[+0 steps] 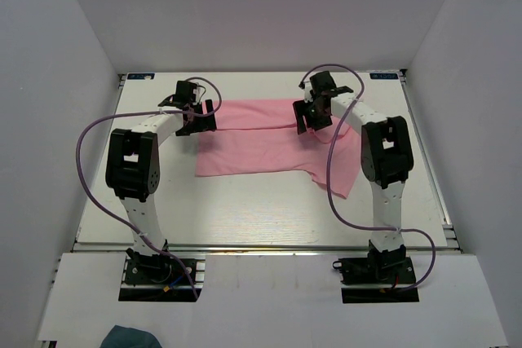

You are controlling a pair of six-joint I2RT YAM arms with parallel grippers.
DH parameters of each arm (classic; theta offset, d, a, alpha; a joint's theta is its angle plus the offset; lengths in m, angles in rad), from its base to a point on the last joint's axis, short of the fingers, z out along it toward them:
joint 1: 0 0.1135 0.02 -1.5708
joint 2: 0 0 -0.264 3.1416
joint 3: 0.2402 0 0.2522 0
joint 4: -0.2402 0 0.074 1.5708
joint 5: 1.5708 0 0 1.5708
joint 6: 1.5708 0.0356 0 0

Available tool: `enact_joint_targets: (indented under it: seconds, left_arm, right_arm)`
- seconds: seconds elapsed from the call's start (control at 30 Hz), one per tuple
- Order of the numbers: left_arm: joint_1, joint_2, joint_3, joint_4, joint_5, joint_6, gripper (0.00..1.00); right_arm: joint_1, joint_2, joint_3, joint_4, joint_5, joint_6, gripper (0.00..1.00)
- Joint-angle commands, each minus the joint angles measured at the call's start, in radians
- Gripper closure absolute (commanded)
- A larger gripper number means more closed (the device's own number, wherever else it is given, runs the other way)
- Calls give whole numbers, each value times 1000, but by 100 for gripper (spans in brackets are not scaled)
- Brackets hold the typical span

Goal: Fold and stack the t-shirts
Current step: Fold the flattened tshirt in 1/3 of the way

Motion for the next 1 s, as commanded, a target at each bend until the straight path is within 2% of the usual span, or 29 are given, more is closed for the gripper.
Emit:
enact_joint_targets:
  seconds: [0.0,0.13,0.33,0.47,0.7,0.97]
  left_arm:
    - [4,-57,-1,3,6,-2,0]
    - [4,-57,-1,3,6,-2,0]
    - [4,-57,-1,3,6,-2,0]
    - [4,-48,-1,3,6,-2,0]
    - [4,-39,8,-6,6,-2,0]
    - [4,-17,39,-6,-3,-2,0]
  right_arm:
    - [15,-33,41,29,49,20,29]
    - [32,-86,12,35,122,20,29]
    - [59,-143,-38,44,63,14,29]
    - [63,-102,-34,41,27,11,34]
    - [55,-10,32,13,40,24,35]
    - [33,35,37,-4,153,70,35]
